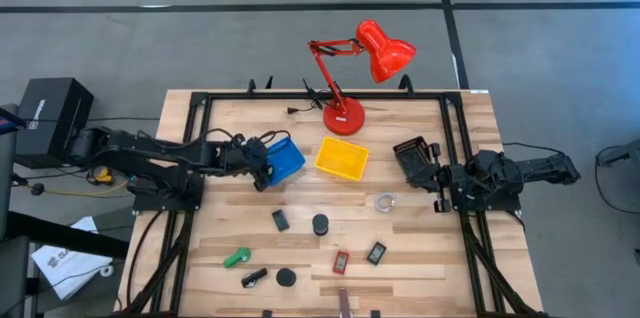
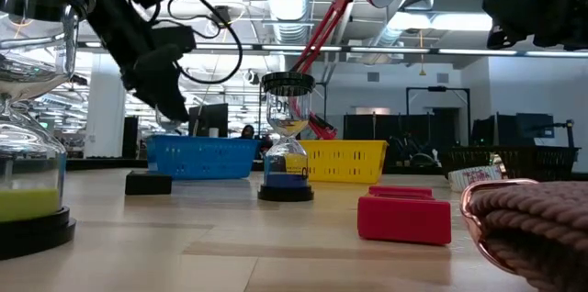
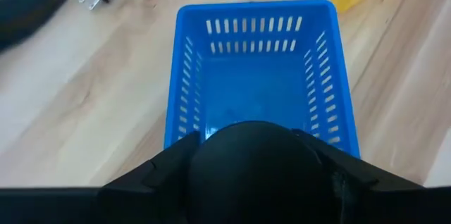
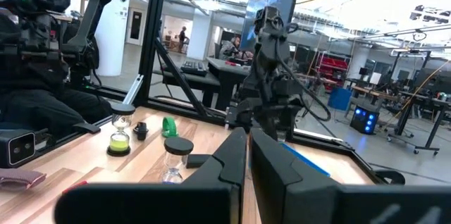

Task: Pick & Place Office items
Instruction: Put the green hourglass into the blue bin

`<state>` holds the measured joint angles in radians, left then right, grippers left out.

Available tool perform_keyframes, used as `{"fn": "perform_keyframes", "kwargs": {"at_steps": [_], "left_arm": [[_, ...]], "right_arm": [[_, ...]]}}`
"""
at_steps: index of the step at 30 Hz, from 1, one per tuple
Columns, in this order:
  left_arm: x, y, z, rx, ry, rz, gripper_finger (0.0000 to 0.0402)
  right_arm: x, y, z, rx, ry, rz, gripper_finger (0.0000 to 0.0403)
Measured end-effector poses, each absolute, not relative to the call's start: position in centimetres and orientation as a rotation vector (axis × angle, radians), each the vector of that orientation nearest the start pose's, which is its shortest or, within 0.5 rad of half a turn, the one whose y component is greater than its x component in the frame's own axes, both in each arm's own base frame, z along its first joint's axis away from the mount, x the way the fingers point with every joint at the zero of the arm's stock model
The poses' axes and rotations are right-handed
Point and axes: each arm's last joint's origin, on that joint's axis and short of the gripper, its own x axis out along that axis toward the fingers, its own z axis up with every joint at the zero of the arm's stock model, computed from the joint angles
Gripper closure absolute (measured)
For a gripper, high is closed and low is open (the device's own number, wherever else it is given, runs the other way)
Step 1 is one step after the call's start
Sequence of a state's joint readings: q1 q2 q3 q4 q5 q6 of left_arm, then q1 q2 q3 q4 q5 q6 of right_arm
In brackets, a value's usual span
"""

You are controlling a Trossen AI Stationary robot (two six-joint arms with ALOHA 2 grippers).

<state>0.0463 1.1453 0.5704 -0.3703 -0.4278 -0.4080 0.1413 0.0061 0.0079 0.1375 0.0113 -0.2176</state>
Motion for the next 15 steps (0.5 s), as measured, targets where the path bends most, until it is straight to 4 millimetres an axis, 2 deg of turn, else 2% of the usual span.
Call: {"fn": "perform_keyframes", "kwargs": {"at_steps": [7, 15], "left_arm": [[19.7, 2.4, 17.1, -0.185, 0.825, 0.651, 0.0205], [19.1, 3.2, 16.2, -0.189, 0.853, 0.688, 0.0150]], "right_arm": [[9.6, 1.3, 17.9, -0.206, -0.154, 0.114, 0.0391], [9.6, 1.3, 17.9, -0.206, -0.157, 0.114, 0.0390]]}}
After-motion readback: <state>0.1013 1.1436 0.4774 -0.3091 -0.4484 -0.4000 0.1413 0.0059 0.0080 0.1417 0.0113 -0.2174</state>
